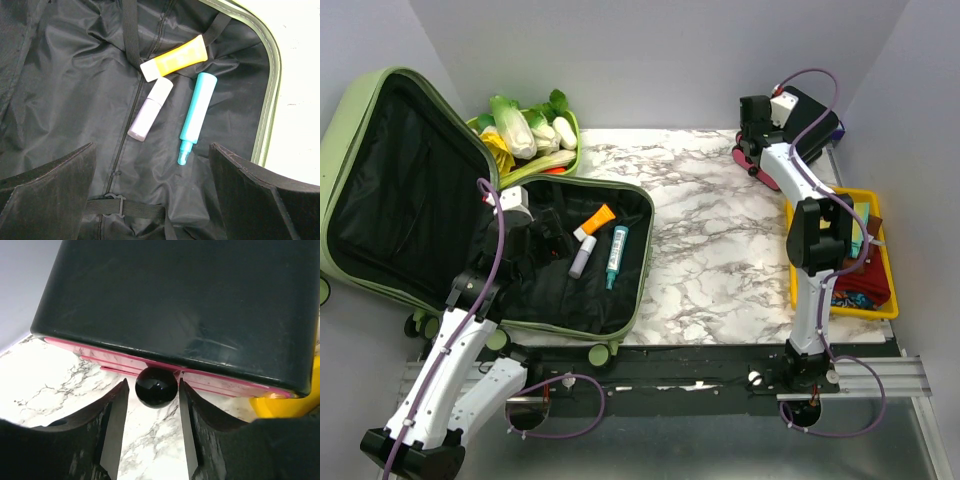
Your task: Open, take out, and arrange the luggage
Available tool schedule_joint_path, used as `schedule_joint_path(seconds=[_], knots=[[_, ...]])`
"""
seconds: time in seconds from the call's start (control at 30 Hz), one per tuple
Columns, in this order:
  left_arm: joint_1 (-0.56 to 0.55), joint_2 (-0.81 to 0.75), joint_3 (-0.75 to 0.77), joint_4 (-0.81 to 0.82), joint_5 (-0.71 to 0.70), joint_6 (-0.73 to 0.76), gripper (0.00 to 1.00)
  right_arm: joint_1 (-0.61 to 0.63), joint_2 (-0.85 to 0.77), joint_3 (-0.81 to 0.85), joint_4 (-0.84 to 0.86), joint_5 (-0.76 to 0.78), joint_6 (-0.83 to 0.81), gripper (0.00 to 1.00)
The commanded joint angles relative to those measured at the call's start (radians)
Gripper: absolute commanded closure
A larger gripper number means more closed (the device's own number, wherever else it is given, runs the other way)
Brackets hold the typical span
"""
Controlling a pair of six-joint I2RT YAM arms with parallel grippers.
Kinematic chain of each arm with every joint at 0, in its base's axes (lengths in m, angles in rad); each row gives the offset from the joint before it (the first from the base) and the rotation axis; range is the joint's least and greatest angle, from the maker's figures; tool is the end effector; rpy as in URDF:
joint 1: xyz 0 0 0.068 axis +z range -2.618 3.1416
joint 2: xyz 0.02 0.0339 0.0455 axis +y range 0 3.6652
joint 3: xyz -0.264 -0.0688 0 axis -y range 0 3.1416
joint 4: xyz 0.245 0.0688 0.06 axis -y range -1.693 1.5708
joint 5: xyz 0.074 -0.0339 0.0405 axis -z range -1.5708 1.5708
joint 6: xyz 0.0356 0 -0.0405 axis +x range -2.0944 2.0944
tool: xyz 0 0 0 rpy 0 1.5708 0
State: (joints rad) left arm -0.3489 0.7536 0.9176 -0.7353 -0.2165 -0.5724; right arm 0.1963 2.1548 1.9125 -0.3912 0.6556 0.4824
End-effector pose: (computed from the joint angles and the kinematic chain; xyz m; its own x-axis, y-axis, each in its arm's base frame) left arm 0.1444 -0.0444 0.3345 -0.5160 -0.3752 -0.7700 -0.1373 0.9236 -0.3580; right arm 0.4948 0.0763 0.2727 -0.3625 0.3028 -0.8814 0.5593 0.8272 0.0542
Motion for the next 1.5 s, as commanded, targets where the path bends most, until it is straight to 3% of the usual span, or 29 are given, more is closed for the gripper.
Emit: schedule_joint_path(seconds=[0.0,0.03,0.07,0.17,0.33,0.43,0.6,0.83,0.97,1.07,1.1,1.13,1.2,1.3,1.47], knots=[[0.004,-0.023,-0.013,-0.006,-0.006,0.0,0.01,-0.014,0.005,0.028,0.005,0.081,0.051,0.5],[0.004,-0.023,-0.014,-0.004,-0.009,0.0,0.01,-0.018,-0.009,0.017,0.005,0.078,0.058,0.52],[0.004,-0.028,-0.017,-0.001,-0.007,0.0,0.01,-0.021,-0.019,-0.003,0.008,0.075,0.064,0.63],[0.002,-0.028,-0.02,0.007,-0.004,0.0,0.01,-0.026,-0.068,-0.105,0.076,0.05,0.036,0.82],[0.004,-0.014,-0.02,0.01,0.006,0.003,0.01,-0.026,-0.107,-0.205,0.149,-0.007,-0.031,0.99],[0.004,-0.016,-0.023,0.008,0.009,0.003,0.01,-0.028,-0.154,-0.266,0.149,-0.014,-0.044,0.99],[0.004,-0.026,-0.036,0.017,0.016,0.003,0.01,-0.023,-0.257,-0.46,0.242,-0.178,-0.103,0.99],[0.004,-0.019,-0.036,0.007,0.025,0.011,0.01,-0.011,-0.3,-0.501,0.238,-0.134,-0.142,0.99],[0.004,-0.031,-0.043,0.005,0.023,0.009,0.01,-0.002,-0.325,-0.52,0.222,-0.26,-0.148,0.99],[0.004,-0.037,-0.04,0.001,0.023,0.011,0.01,0.014,-0.354,-0.553,0.219,-0.268,-0.133,0.84],[0.004,-0.037,-0.039,0.002,0.023,0.016,0.01,0.014,-0.366,-0.558,0.215,-0.261,-0.125,0.63],[0.004,-0.037,-0.037,0.001,0.025,0.016,0.01,0.014,-0.372,-0.558,0.207,-0.248,-0.122,0.52],[0.004,-0.037,-0.034,-0.001,0.029,0.019,0.01,0.014,-0.383,-0.546,0.187,-0.199,-0.123,0.42],[0.004,-0.034,-0.037,0.001,0.032,0.019,0.01,0.012,-0.432,-0.541,0.16,-0.215,-0.201,0.4],[0.004,-0.036,-0.039,0.007,0.042,0.014,0.01,0.012,-0.561,-0.581,0.198,-0.385,-0.537,0.32]])
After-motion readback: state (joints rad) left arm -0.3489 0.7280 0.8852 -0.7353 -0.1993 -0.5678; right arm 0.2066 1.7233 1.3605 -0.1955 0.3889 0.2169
